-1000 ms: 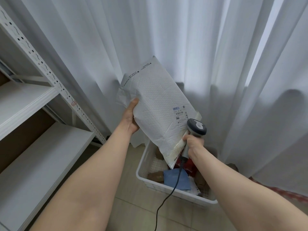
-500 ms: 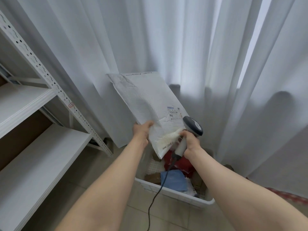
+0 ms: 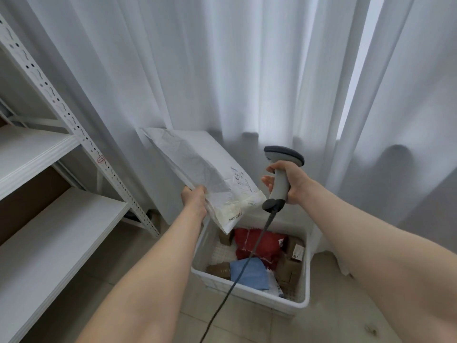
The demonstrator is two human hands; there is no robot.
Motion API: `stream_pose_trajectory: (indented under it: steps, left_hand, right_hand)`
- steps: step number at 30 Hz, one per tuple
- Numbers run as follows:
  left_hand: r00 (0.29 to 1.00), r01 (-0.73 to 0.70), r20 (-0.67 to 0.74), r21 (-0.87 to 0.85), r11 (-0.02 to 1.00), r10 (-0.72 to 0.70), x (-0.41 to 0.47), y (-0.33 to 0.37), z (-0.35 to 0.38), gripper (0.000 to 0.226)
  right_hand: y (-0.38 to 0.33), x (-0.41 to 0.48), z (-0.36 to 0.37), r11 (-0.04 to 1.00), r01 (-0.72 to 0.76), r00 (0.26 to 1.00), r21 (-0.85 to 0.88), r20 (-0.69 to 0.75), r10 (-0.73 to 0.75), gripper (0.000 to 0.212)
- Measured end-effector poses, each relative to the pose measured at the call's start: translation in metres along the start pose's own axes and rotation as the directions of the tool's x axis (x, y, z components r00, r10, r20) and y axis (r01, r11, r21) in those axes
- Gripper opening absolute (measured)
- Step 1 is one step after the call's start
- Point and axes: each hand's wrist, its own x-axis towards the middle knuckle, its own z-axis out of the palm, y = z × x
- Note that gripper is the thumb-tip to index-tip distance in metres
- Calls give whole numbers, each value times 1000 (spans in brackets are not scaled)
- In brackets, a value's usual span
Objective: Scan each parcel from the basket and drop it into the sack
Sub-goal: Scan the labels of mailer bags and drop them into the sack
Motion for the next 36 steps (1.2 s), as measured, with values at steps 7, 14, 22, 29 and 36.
stream_pose_trajectory:
  steps: [7,14,22,29,36]
  left_hand:
    - [998,63,-6,-60,996,-63,-2,0,3,19]
    - [993,51,-101,-31,998,-54,6,2,-13,25]
    - [993,114,87,-416,902,-86,-5,26,-31,27]
    - [957,180,283,-402,898,-64,6,25,-41,57]
    - [931,214,344,-232,949,-126,16,22,-54,68]
  right_hand:
    - [-3,-1,5,1000,-11,1000,-14,-11,11,7]
    - [26,16,1,997,-53,995,50,-87,57,18]
    - [45,28,5,993,-84,984,84,-152,96,22]
    - [72,37,10,972,-52,968,230,-229,106,34]
    - [74,45,21,977,81,944,197,-328,-12,51]
